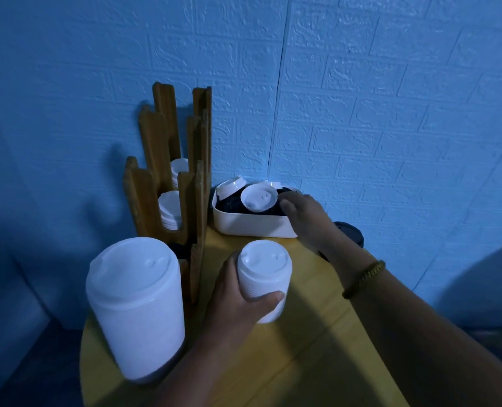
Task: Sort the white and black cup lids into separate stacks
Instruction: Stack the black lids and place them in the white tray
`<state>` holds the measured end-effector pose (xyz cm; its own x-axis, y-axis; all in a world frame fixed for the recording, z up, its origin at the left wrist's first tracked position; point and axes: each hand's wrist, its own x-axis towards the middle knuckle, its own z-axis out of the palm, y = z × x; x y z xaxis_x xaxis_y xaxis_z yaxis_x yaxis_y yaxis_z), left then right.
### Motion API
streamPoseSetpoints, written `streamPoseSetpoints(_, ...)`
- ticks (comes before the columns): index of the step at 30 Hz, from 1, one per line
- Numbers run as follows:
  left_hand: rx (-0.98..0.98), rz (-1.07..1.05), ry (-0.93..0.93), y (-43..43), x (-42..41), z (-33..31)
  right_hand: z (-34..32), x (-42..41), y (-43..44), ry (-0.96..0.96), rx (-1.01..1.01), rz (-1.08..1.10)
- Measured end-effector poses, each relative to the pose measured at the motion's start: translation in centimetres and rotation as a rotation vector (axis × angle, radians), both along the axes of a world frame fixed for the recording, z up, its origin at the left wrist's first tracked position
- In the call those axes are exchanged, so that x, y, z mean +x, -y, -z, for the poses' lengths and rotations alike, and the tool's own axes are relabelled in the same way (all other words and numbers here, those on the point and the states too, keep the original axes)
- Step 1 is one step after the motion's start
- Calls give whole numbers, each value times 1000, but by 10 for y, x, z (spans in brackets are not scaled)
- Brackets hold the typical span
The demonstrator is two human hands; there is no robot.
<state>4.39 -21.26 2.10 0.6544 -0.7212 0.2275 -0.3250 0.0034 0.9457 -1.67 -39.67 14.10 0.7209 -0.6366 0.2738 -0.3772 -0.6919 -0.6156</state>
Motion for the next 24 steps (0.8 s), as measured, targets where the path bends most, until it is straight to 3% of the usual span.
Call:
streamPoseSetpoints(4, -1, 9, -20, 1, -1, 0, 11, 35, 32, -364, -239, 106)
streamPoseSetpoints(6, 8, 10, -36, 2, 0, 1, 10, 43, 33, -428, -332, 100)
streamPoseSetpoints(8, 17, 11, -38, 2, 2, 2, 9, 48, 34, -426, -300, 79)
streamPoseSetpoints(11, 9, 14, -30, 1, 2, 2, 14, 48, 38, -302, -206, 79)
streamPoseSetpoints(19, -14, 28, -31, -2, 0, 0, 5, -7, 28, 126, -228, 8)
streamPoseSetpoints(24, -25, 4, -44, -3, -2, -2, 17, -75, 11, 241, 221, 19)
